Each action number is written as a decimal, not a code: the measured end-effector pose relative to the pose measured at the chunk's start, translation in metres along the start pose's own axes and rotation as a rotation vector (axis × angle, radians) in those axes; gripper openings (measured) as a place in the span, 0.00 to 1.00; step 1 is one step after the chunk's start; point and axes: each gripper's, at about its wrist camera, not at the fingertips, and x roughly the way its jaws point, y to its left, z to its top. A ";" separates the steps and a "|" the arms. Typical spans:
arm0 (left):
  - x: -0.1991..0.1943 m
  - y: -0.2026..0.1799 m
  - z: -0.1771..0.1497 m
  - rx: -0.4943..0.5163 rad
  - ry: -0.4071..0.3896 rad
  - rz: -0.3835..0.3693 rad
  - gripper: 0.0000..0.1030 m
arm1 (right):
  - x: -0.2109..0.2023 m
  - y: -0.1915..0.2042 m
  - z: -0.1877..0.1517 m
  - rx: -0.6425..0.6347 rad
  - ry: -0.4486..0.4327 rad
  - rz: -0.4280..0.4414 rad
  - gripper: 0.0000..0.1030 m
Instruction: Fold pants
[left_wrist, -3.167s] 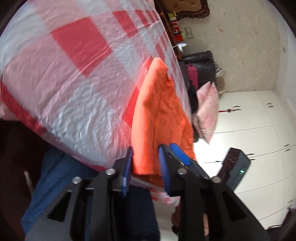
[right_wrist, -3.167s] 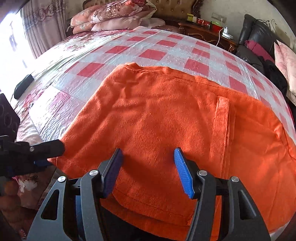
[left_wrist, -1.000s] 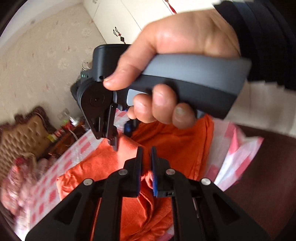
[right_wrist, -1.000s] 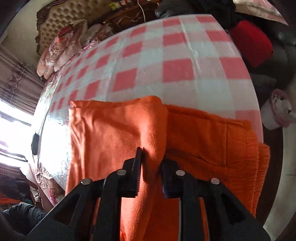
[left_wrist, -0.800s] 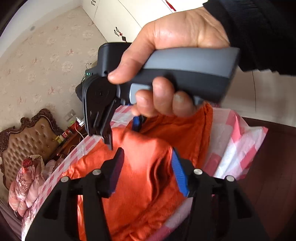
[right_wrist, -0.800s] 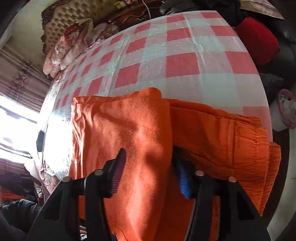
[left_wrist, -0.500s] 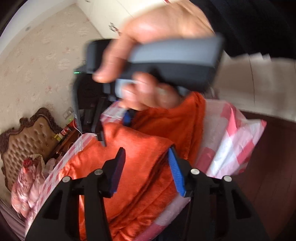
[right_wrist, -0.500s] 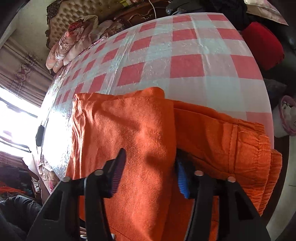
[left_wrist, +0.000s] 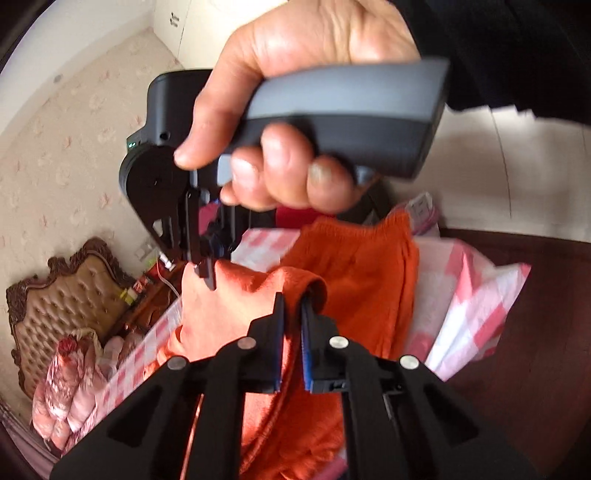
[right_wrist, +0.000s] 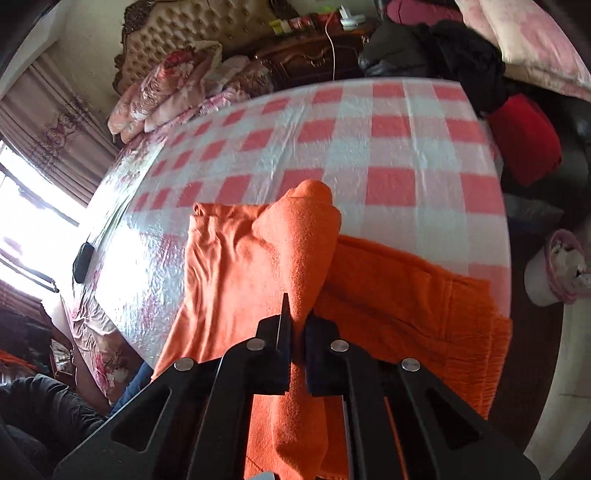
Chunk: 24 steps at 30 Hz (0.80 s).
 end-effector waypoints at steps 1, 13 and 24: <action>0.000 0.000 0.005 -0.002 -0.005 -0.011 0.08 | -0.006 -0.001 0.001 -0.003 -0.009 -0.005 0.05; 0.020 -0.053 0.036 0.082 -0.022 -0.089 0.08 | -0.021 -0.067 -0.024 0.095 -0.023 -0.065 0.05; 0.038 -0.056 0.029 0.003 0.032 -0.288 0.46 | 0.014 -0.091 -0.047 0.072 -0.022 -0.271 0.21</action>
